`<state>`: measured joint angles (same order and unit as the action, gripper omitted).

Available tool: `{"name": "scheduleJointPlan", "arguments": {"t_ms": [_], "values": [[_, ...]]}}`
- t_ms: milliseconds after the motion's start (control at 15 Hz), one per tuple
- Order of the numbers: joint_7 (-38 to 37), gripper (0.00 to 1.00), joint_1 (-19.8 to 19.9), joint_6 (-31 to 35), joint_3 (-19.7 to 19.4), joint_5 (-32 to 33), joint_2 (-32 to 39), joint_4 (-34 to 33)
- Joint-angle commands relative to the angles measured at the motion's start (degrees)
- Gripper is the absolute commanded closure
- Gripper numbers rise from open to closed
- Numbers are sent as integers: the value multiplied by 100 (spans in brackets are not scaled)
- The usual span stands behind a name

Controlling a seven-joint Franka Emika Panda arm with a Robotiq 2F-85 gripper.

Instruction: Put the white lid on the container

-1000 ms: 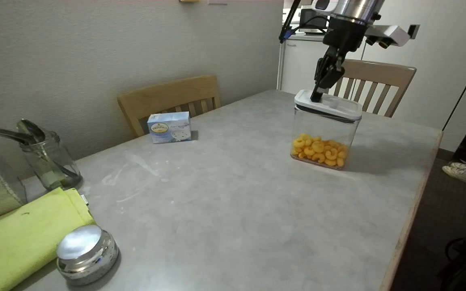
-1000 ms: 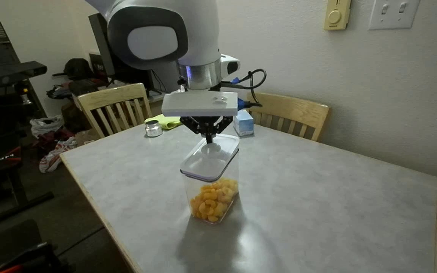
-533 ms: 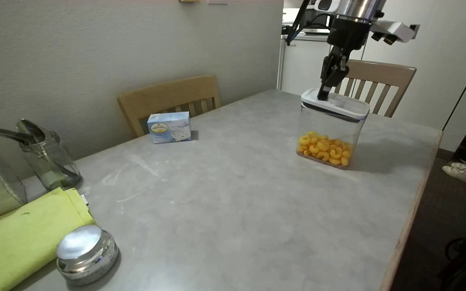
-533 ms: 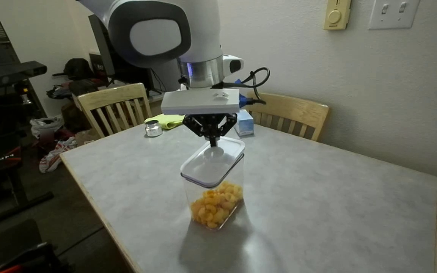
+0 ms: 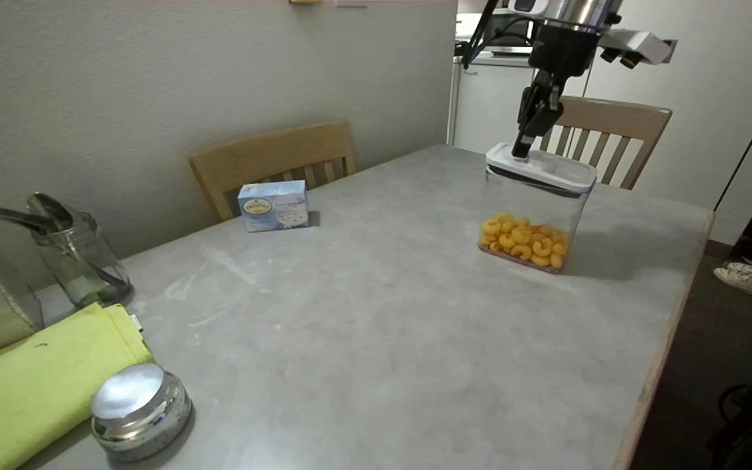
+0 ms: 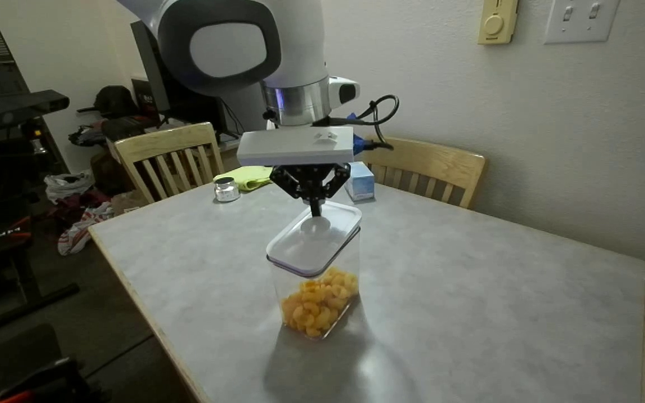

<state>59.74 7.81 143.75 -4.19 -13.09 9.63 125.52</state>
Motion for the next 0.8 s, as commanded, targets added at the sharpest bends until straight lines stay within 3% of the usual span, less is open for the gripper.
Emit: {"name": "scheduleJointPlan", "arguments": {"t_ms": [0, 733], "values": [[54, 100, 111, 55, 72, -42, -120, 101], [206, 100, 207, 371, 79, -240, -24, 97]]}}
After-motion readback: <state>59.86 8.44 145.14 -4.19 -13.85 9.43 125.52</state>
